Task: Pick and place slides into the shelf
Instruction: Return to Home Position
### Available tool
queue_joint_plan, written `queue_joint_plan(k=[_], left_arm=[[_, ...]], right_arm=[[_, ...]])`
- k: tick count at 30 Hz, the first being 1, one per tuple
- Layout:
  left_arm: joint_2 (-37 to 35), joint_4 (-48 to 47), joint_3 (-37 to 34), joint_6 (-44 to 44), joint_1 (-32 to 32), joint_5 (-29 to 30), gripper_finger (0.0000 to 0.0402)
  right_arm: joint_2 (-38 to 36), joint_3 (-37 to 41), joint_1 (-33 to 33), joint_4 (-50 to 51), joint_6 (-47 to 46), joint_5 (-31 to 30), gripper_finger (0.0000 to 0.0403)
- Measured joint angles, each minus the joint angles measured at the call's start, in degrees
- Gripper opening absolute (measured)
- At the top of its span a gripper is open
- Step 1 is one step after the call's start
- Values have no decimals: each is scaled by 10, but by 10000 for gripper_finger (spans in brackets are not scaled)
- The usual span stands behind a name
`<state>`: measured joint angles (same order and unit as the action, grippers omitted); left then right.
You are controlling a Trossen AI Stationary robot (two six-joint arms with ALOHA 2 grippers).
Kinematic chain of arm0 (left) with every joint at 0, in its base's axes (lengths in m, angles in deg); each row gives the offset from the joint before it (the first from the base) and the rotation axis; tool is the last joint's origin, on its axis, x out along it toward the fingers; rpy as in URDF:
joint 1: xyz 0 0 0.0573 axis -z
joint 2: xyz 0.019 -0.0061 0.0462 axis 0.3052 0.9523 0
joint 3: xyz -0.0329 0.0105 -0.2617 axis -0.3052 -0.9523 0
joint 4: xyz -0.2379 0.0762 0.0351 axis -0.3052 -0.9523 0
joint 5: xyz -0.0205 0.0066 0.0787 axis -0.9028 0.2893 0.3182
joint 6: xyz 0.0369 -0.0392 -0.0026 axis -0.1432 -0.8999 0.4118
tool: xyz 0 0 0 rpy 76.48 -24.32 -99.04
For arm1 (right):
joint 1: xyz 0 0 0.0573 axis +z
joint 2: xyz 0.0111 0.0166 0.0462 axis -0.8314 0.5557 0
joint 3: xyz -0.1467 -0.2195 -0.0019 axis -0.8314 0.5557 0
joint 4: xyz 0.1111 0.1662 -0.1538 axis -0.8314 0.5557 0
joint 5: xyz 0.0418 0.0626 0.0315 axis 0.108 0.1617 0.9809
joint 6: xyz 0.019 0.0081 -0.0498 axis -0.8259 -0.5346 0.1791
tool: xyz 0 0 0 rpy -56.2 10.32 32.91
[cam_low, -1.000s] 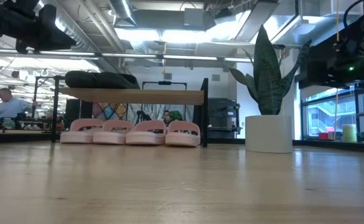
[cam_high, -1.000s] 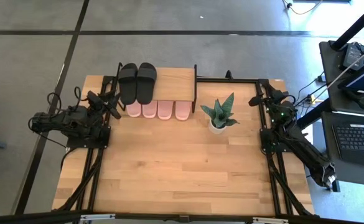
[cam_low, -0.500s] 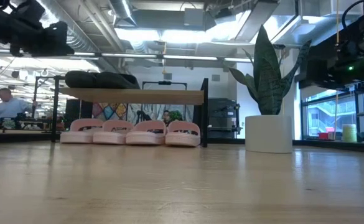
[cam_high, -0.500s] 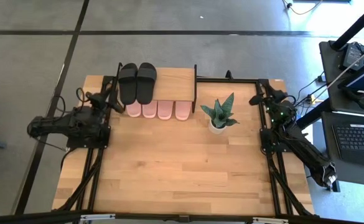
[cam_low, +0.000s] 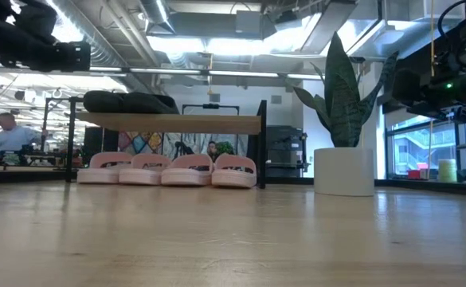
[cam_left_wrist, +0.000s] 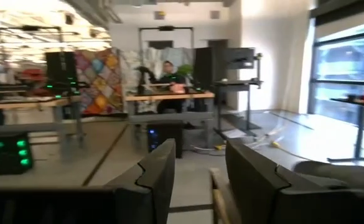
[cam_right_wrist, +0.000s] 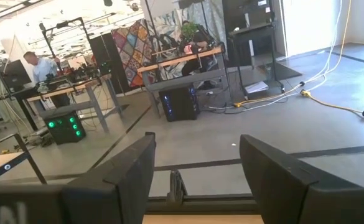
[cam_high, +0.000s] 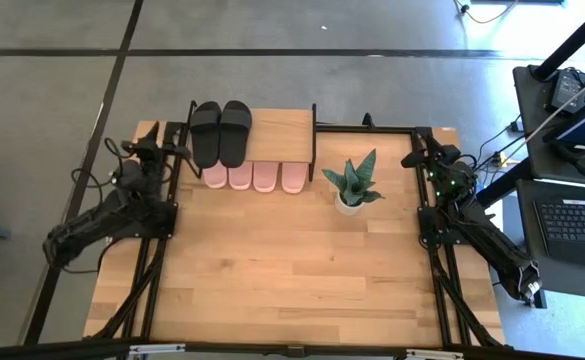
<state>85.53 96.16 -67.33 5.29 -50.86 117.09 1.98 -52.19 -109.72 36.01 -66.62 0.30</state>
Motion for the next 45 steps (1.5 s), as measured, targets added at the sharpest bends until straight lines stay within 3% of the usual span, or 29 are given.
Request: queue_joint_plan(k=[10, 14, 21, 29, 35, 41, 45], left_arm=[[-12, -18, 0, -26, -119, -20, 134], [-12, -88, 0, -59, -126, -67, 134], [-13, -145, 0, -104, -126, -69, 134], [-29, -145, -10, -117, -126, 11, 134], [-29, -86, -37, -102, -127, -13, 134], [-29, 25, -72, -83, -155, 41, 134], [-29, 104, -67, 2, -184, 9, 134]], right_arm=[[0, 0, 0, 0, 1, 0, 234], [0, 0, 0, 0, 1, 0, 234], [0, 0, 0, 0, 2, 0, 234], [0, 0, 0, 0, 3, 0, 234], [0, 0, 0, 0, 3, 0, 234], [-1, 0, 0, 0, 3, 0, 234], [-1, 0, 0, 0, 3, 0, 234]])
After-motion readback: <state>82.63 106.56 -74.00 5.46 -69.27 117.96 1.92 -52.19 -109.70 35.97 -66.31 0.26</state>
